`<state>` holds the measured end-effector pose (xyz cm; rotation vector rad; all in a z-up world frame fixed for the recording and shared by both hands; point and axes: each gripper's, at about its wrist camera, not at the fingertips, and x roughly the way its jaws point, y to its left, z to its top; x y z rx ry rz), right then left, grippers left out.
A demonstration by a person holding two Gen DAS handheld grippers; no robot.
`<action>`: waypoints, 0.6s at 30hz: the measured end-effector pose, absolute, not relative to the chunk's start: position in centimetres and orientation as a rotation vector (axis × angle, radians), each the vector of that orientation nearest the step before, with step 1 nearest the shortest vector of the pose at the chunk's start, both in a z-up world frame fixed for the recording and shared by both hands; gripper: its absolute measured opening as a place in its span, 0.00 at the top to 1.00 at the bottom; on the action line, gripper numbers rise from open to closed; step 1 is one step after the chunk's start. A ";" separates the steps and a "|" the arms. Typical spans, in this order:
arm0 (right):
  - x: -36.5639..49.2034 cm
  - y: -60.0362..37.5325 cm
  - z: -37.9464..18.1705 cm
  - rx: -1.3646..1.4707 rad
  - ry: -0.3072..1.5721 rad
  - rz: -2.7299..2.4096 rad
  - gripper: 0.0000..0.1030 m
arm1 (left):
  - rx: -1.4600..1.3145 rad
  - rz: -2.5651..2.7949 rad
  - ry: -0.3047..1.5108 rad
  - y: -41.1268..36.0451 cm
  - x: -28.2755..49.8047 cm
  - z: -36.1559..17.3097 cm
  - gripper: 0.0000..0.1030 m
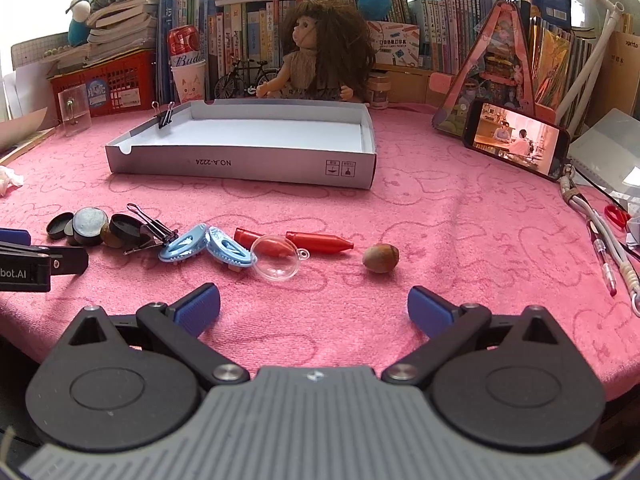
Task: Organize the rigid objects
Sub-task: 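Grasp the black round container with the left gripper while the right grasps the clear dome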
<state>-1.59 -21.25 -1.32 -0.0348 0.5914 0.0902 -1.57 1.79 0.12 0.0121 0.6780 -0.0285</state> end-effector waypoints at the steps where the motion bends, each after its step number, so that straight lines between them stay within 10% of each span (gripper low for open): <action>1: -1.6 -21.4 -1.2 -0.027 0.578 0.094 0.05 | -0.001 -0.031 0.666 2.1 -1.6 0.3 0.39; 9: -1.5 -22.1 -1.0 0.017 0.537 0.109 0.39 | -0.051 -0.141 0.559 2.2 -2.5 1.8 0.70; 18: -1.2 -21.4 -0.9 -0.009 0.514 0.158 0.45 | 0.047 -0.174 0.543 0.1 -2.0 0.9 0.71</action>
